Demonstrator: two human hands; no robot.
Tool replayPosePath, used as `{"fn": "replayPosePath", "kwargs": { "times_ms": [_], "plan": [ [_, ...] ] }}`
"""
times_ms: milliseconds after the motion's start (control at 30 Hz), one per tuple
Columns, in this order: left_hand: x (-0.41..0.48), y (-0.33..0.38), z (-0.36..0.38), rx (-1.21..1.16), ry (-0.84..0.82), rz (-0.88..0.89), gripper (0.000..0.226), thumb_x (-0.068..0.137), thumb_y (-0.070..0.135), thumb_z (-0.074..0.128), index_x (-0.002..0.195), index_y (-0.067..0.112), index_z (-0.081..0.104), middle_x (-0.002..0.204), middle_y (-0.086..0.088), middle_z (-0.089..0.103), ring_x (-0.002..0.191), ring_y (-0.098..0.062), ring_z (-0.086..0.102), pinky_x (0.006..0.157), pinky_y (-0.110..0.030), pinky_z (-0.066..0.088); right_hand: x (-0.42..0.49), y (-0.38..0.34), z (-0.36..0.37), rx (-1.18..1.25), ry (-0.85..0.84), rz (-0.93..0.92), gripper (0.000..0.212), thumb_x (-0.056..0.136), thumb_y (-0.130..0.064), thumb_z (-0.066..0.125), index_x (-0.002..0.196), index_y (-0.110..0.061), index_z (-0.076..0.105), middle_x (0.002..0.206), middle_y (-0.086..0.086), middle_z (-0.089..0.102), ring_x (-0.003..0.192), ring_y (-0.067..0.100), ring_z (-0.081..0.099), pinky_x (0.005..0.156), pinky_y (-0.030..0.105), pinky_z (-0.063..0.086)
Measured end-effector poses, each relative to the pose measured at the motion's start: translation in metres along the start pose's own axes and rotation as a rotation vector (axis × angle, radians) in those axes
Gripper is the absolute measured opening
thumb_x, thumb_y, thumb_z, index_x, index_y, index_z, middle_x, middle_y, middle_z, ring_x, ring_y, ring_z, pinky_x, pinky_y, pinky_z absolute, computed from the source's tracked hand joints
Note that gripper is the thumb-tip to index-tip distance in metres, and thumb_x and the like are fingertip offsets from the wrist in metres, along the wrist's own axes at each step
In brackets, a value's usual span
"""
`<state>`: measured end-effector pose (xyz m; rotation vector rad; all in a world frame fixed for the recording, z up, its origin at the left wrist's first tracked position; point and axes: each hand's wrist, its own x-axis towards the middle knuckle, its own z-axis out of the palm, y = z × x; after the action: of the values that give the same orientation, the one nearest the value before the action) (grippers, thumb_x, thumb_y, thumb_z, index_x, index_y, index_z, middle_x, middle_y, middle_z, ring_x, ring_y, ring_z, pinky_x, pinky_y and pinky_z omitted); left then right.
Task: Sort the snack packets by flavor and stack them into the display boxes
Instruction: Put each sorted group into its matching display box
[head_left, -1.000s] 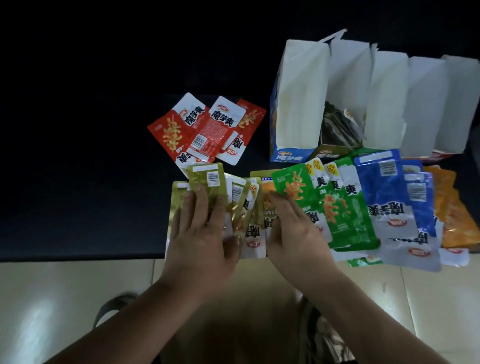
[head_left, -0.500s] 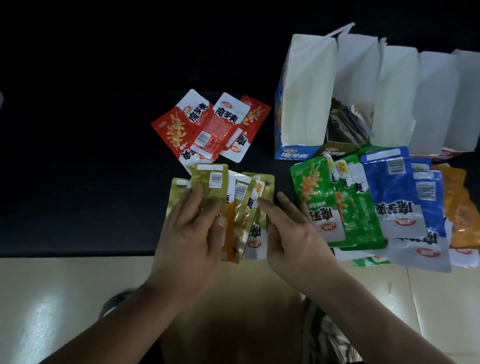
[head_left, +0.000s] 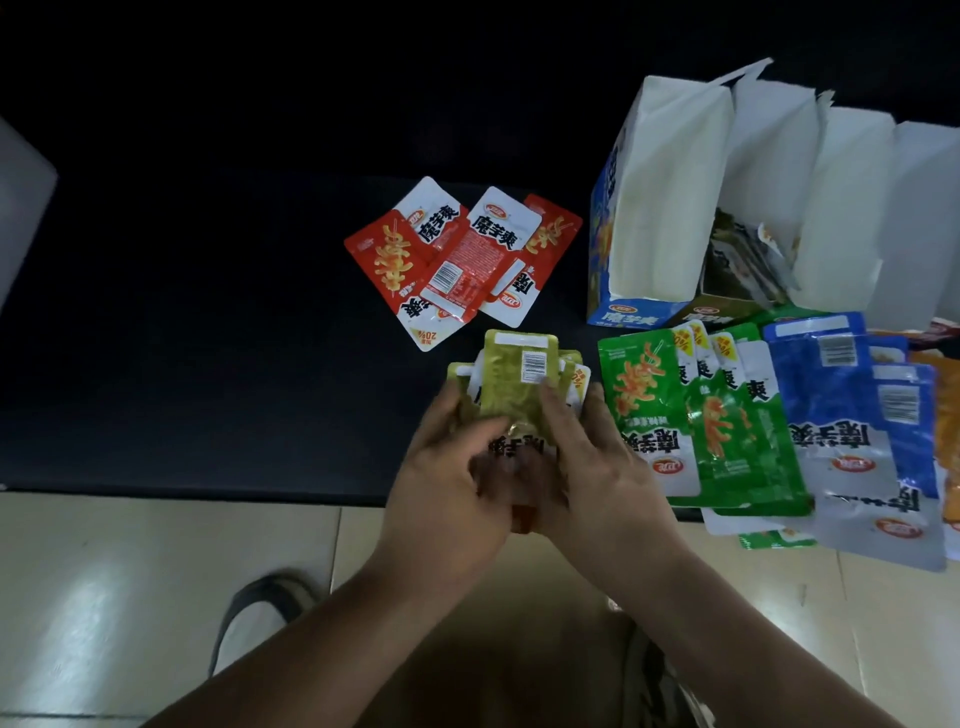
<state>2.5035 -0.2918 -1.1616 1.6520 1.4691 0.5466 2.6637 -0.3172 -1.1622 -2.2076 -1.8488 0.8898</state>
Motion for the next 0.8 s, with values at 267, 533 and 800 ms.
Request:
{"fn": "replayPosePath", "kwargs": {
  "times_ms": [267, 533, 800],
  "plan": [
    [-0.005, 0.005, -0.012, -0.109, 0.028, -0.303, 0.066, 0.085, 0.02, 0.081, 0.136, 0.053, 0.054, 0.119, 0.011, 0.051, 0.099, -0.009, 0.064, 0.082, -0.033, 0.062, 0.004, 0.003, -0.001, -0.079, 0.082, -0.059, 0.065, 0.097, -0.053, 0.044, 0.159, -0.036, 0.037, 0.157, 0.031, 0.038, 0.127, 0.05, 0.059, 0.089, 0.049, 0.057],
    [0.006, 0.025, -0.002, -0.519, -0.004, -0.462, 0.076, 0.081, -0.005, 0.079, 0.137, 0.041, 0.055, 0.094, 0.011, 0.077, 0.084, -0.006, 0.075, 0.071, -0.025, 0.063, 0.003, 0.018, -0.007, 0.06, 0.162, -0.137, 0.061, 0.099, -0.029, 0.066, 0.156, -0.033, 0.045, 0.152, 0.028, 0.048, 0.129, 0.045, 0.059, 0.089, 0.046, 0.059],
    [0.003, 0.032, 0.008, -0.126, -0.116, -0.302, 0.085, 0.088, 0.028, 0.075, 0.151, 0.061, 0.03, 0.144, 0.022, 0.02, 0.127, -0.011, 0.028, 0.108, -0.035, 0.04, 0.0, 0.031, -0.007, 0.224, 0.197, -0.161, 0.057, 0.1, -0.024, 0.058, 0.155, -0.025, 0.047, 0.157, 0.017, 0.048, 0.143, 0.03, 0.048, 0.105, 0.037, 0.052]
  ]
}}
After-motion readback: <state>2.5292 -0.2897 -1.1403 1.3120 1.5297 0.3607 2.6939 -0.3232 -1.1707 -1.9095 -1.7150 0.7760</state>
